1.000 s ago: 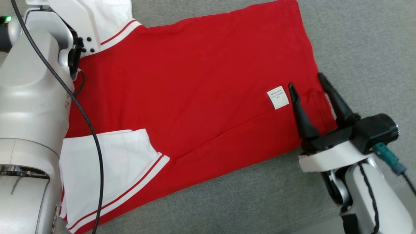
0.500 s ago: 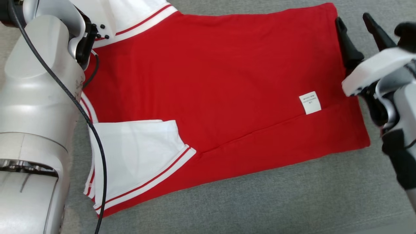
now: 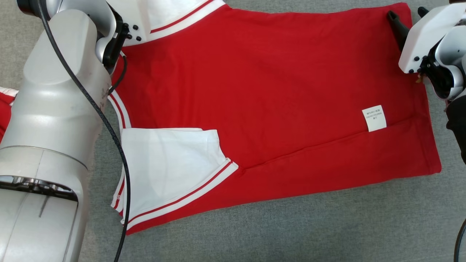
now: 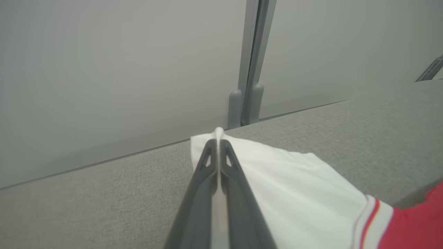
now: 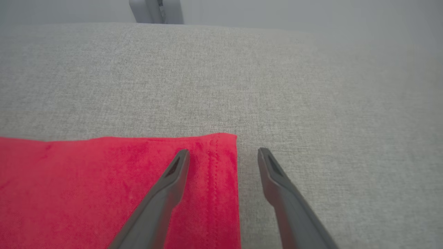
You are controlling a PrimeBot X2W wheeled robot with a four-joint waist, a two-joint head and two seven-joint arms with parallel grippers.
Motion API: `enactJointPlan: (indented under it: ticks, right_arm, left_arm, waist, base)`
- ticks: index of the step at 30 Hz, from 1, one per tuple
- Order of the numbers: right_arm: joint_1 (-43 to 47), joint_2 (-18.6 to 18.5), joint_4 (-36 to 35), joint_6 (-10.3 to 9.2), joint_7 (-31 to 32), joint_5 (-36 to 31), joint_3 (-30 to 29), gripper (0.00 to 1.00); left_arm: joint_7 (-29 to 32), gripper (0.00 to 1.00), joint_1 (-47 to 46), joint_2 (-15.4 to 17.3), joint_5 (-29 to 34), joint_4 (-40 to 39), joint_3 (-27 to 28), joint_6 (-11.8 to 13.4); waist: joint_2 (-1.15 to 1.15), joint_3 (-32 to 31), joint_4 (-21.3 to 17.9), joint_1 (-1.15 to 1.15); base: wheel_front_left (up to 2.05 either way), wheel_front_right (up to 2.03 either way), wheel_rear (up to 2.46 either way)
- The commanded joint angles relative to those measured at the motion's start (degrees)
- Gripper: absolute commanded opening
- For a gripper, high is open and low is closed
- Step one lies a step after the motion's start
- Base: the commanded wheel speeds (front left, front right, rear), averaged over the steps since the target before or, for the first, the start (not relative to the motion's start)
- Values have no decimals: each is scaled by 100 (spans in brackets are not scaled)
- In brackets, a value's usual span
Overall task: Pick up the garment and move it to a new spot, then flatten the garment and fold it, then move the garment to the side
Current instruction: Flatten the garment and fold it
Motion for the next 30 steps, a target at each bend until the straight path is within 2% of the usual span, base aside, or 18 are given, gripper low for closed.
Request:
enactJointPlan:
  ticks: [1,5,7,8,10,15,19,24,30]
  right_arm:
    - [-109,-14,74,0,44,59,62,100]
    - [-353,-42,370,0,165,-3,289,100]
    - [-471,-21,501,0,240,45,375,61]
    - [-514,-24,556,0,287,46,423,50]
    - [-568,-17,678,0,375,105,487,0]
    - [-712,-64,753,0,308,178,634,0]
    - [-889,-156,803,-1,-303,124,623,0]
    - [-1077,-167,1093,-1,-1139,21,507,0]
    - [-982,-100,1202,0,-1673,71,635,0]
  left_arm:
    - [-5,0,-60,12,-45,-25,-30,-20]
    - [42,0,-33,-2,-77,-103,-136,-20]
    - [57,0,-28,1,-108,-138,-179,-16]
    - [61,0,-27,6,-119,-152,-196,-17]
    - [65,0,-21,5,-157,-183,-223,-18]
    - [62,0,0,5,-253,-265,-262,-19]
    - [-124,0,-12,106,-330,-404,-281,-20]
    - [-654,0,-105,247,-335,-628,-294,-19]
    - [-950,0,171,261,-421,-1015,-501,-19]
  waist:
    - [0,4,26,0]
    - [0,18,92,0]
    - [0,25,123,0]
    - [0,29,139,0]
    - [0,34,170,0]
    - [0,49,225,0]
    - [0,73,249,0]
    - [0,73,257,0]
    - [0,-7,300,0]
  base:
    - [0,0,0]
    - [0,0,0]
    - [0,0,0]
    - [0,0,0]
    - [0,0,0]
    - [0,0,0]
    - [0,0,0]
    - [0,0,0]
    - [0,0,0]
